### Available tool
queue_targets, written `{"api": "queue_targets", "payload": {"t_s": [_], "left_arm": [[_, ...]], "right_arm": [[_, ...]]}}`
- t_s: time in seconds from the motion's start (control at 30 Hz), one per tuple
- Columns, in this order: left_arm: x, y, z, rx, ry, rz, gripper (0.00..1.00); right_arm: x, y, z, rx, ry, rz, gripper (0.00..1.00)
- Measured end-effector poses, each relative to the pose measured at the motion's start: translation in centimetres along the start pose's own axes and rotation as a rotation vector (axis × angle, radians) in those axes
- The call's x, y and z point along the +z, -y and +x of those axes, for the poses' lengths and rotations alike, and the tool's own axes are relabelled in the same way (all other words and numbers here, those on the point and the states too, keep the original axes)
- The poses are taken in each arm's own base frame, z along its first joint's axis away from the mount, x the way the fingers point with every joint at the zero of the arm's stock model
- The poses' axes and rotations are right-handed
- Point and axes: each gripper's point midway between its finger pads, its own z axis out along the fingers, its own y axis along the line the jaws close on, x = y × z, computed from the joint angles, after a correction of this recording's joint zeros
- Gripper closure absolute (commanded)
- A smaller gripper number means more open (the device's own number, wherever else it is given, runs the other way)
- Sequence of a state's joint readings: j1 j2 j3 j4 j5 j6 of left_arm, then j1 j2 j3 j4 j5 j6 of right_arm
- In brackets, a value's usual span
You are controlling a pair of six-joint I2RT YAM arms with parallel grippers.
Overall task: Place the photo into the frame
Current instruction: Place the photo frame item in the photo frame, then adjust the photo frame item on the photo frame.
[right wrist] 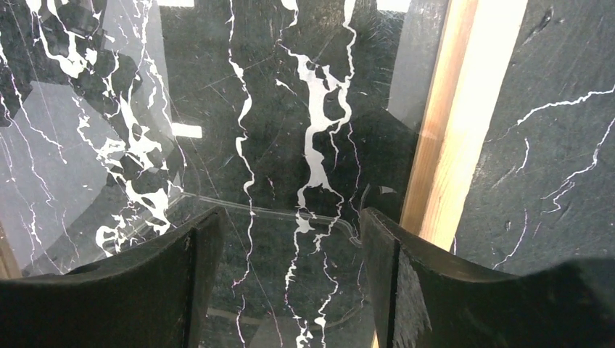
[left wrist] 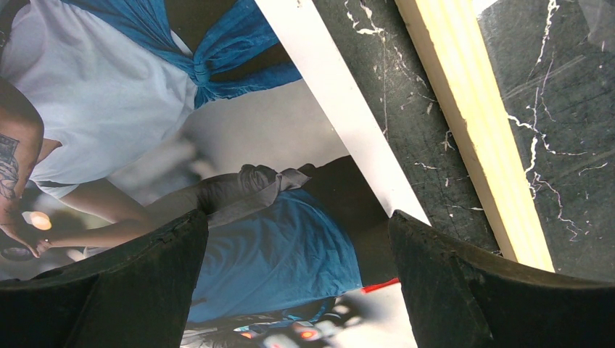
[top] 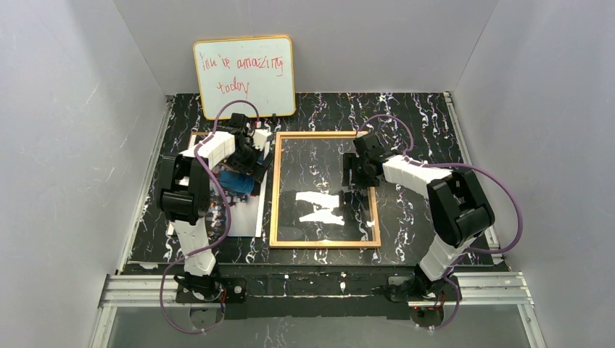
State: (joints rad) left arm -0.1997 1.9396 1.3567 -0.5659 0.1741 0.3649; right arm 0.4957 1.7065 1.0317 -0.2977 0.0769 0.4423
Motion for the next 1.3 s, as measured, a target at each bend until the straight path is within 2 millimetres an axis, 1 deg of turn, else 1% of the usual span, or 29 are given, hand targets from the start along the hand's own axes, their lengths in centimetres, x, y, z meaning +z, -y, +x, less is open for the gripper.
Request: {"api": "queue_targets", "payload": {"t_s": [0.17, 0.23, 0.33, 0.43, 0.5, 0.57, 0.67, 0.83, 0.9, 1.1, 1.2, 1.3], "left_arm": [[0.0, 0.0, 0.0, 0.0, 0.0, 0.0, 0.08], [0.0, 0.0, 0.0, 0.0, -0.001, 0.001, 0.08], [-0.1, 0.1, 0.0, 0.0, -0.002, 0.004, 0.08], [-0.2, 0.2, 0.0, -0.004, -0.004, 0.013, 0.08], [-0.2, 0.4, 0.1, -0.007, -0.006, 0.021, 0.09], [-0.2, 0.6, 0.1, -0.008, -0.008, 0.025, 0.09], [-0.2, 0.9, 0.1, -0.005, -0.011, 0.029, 0.09], [-0.2, 1.7, -0.1, 0.0, -0.014, 0.046, 0.09], [-0.1, 2.0, -0.1, 0.004, -0.015, 0.051, 0.09], [-0.1, 2.7, -0.3, 0.012, -0.016, 0.059, 0.09], [0.0, 3.0, -0.4, 0.015, -0.016, 0.061, 0.09], [0.1, 3.4, -0.6, 0.023, -0.015, 0.064, 0.09]], "right_arm": [[-0.1, -0.4, 0.0, -0.001, -0.008, -0.018, 0.19], [-0.6, -0.9, -0.4, -0.001, -0.018, -0.035, 0.17], [-1.7, -1.8, -1.8, 0.001, -0.011, -0.054, 0.16], [-3.0, -2.9, -4.3, 0.001, 0.035, -0.078, 0.13], [-3.9, -3.3, -5.8, 0.005, 0.072, -0.091, 0.13], [-4.4, -3.2, -6.3, 0.011, 0.085, -0.092, 0.13], [-4.4, -2.1, -6.0, 0.03, 0.071, -0.071, 0.13], [-3.5, -0.5, -4.0, 0.053, 0.012, -0.042, 0.15], [-3.0, -0.4, -3.0, 0.055, -0.018, -0.046, 0.15], [-1.8, -0.2, -1.1, 0.066, -0.077, -0.049, 0.17], [-1.2, 0.1, -0.4, 0.072, -0.099, -0.039, 0.17], [-0.7, 0.1, -0.2, 0.078, -0.107, -0.033, 0.17]]}}
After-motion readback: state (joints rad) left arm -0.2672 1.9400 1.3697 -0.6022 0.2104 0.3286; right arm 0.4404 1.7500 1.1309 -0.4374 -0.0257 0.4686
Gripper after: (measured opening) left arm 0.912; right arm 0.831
